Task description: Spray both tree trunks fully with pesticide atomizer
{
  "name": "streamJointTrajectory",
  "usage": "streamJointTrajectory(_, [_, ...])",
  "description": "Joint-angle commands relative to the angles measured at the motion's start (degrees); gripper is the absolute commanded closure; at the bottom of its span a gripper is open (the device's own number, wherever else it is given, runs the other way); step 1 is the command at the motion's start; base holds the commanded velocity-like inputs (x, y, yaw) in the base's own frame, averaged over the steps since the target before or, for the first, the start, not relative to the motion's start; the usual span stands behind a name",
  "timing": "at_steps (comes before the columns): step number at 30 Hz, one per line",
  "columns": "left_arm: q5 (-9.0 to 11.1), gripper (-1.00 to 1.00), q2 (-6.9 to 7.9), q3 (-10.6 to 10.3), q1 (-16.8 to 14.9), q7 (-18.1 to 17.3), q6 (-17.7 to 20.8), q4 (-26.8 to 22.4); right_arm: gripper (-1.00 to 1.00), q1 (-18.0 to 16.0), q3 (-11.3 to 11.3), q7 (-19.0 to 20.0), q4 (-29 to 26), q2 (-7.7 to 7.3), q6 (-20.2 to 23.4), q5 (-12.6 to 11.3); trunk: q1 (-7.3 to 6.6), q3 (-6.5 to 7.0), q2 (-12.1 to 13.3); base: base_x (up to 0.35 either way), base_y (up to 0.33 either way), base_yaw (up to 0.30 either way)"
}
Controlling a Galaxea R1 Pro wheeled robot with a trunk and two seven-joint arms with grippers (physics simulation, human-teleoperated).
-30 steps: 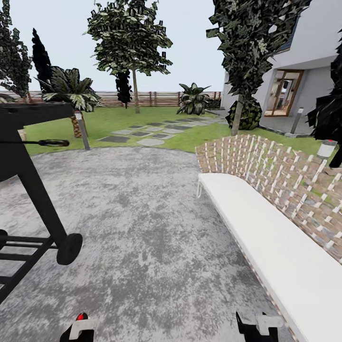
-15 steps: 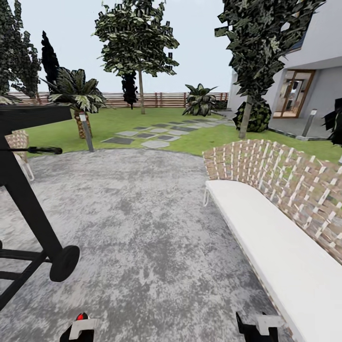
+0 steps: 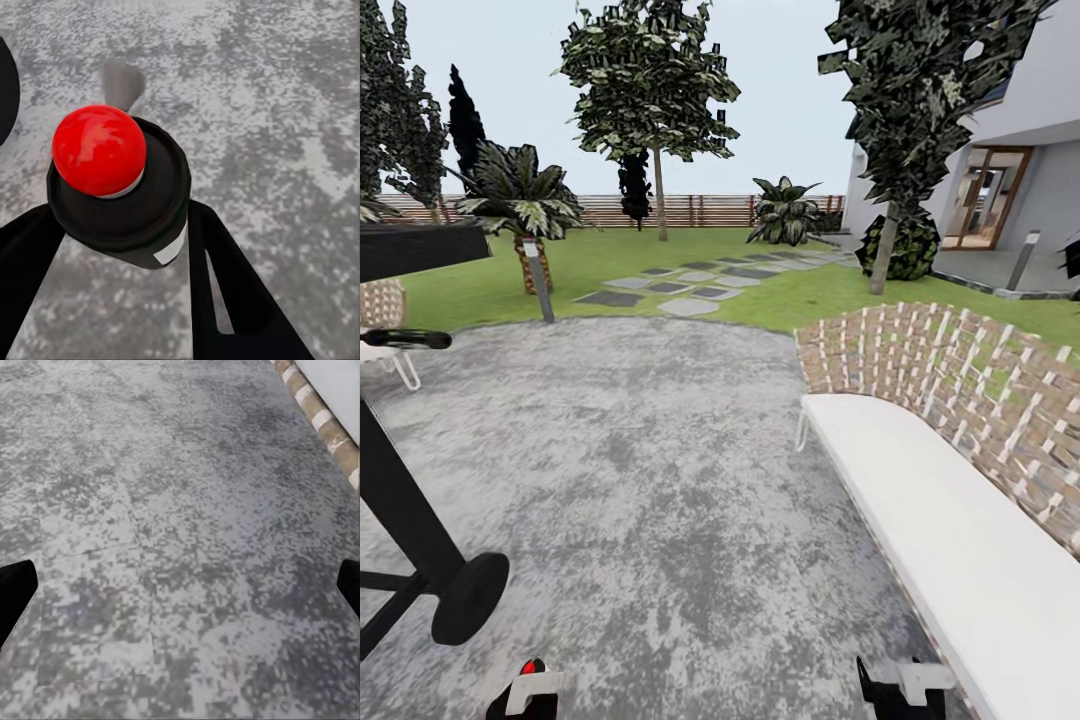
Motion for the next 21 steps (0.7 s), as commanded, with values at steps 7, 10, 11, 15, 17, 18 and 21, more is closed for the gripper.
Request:
streamJointTrajectory(7, [0.0,1.0,0.0,0.0,0.0,0.0,0.0,0.0,-1.0,0.0,0.0,0.0,0.0,0.0,0.0,0.0,0.0,0.0,0.0,0.339,0.0,0.0])
streamJointTrajectory(10, [0.0,1.0,0.0,0.0,0.0,0.0,0.0,0.0,-1.0,0.0,0.0,0.0,0.0,0.0,0.0,0.0,0.0,0.0,0.0,0.339,0.0,0.0])
streamJointTrajectory(11, [0.0,1.0,0.0,0.0,0.0,0.0,0.0,0.0,-1.0,0.0,0.0,0.0,0.0,0.0,0.0,0.0,0.0,0.0,0.0,0.339,0.0,0.0])
streamJointTrajectory(15, [0.0,1.0,0.0,0.0,0.0,0.0,0.0,0.0,-1.0,0.0,0.0,0.0,0.1,0.0,0.0,0.0,0.0,0.0,0.0,0.339,0.0,0.02])
streamJointTrajectory(17, [0.0,1.0,0.0,0.0,0.0,0.0,0.0,0.0,-1.0,0.0,0.0,0.0,0.1,0.0,0.0,0.0,0.0,0.0,0.0,0.339,0.0,0.125])
streamJointTrajectory(18, [0.0,1.0,0.0,0.0,0.0,0.0,0.0,0.0,-1.0,0.0,0.0,0.0,0.1,0.0,0.0,0.0,0.0,0.0,0.0,0.339,0.0,0.153])
streamJointTrajectory(21, [0.0,1.0,0.0,0.0,0.0,0.0,0.0,0.0,-1.0,0.0,0.0,0.0,0.1,0.0,0.0,0.0,0.0,0.0,0.0,0.339,0.0,0.071])
